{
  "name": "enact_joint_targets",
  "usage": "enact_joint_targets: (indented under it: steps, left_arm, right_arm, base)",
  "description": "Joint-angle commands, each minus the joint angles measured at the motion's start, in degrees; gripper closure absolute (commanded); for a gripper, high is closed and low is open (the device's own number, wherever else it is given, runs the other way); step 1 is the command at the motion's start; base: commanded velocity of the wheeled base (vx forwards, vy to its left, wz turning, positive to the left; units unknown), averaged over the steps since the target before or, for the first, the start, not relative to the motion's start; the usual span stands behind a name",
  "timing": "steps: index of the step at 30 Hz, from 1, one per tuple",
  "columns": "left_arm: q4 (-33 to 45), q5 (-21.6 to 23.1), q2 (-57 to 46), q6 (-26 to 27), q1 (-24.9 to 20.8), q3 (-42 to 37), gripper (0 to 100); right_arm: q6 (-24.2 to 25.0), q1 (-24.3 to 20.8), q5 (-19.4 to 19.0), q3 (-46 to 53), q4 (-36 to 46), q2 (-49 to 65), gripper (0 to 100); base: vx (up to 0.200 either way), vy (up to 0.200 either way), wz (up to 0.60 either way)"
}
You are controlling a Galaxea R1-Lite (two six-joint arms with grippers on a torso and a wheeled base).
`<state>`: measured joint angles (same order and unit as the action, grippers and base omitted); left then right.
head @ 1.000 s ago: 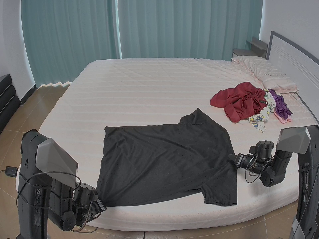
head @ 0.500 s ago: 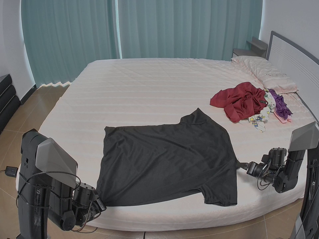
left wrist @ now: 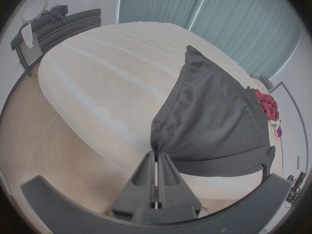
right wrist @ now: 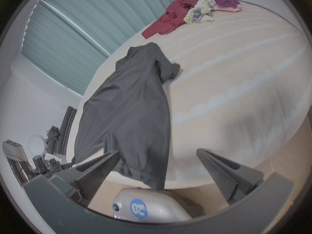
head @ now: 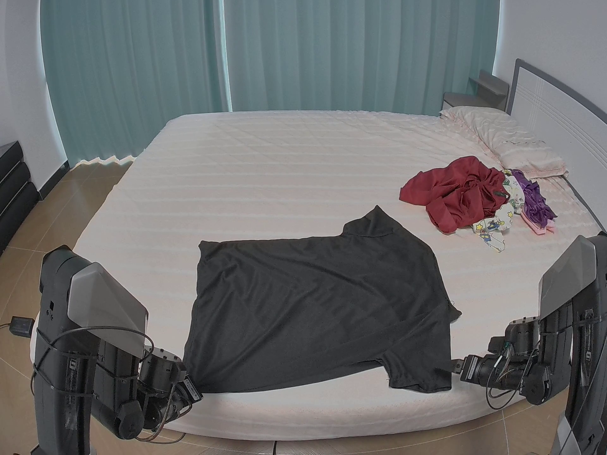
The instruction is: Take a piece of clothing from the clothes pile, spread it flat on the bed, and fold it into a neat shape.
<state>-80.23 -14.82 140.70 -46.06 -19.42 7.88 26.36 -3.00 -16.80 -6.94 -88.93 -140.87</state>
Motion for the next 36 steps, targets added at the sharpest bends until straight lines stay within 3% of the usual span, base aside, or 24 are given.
enact_joint_targets:
  steps: [1,14,15,31,36]
  left_arm:
    - [-0.02,-0.03,0.10,0.00,0.00,-0.05,100]
    - [-0.02,0.06,0.10,0.00,0.00,-0.05,100]
    - [-0.02,-0.03,0.10,0.00,0.00,-0.05,100]
    - [-0.11,1.29,-0.08,-0.09,0.08,-0.40,100]
    - [-1.78,1.29,-0.08,0.00,0.08,-1.11,100]
  right_arm:
    - [-0.16,-2.27,0.10,1.93,-0.89,-1.33,0]
    - [0.36,-6.05,4.76,0.43,-0.81,-2.21,0]
    - [0.27,-6.05,5.11,0.52,-0.81,-2.30,100]
    - [-0.87,-3.24,4.05,6.94,-0.28,3.24,100]
    - [-4.56,-2.54,3.88,6.94,11.15,10.53,100]
  base:
    - [0.000,0.000,0.00]
    - [0.000,0.000,0.00]
    - [0.000,0.000,0.00]
    - [0.000,0.000,0.00]
    - [0.000,0.000,0.00]
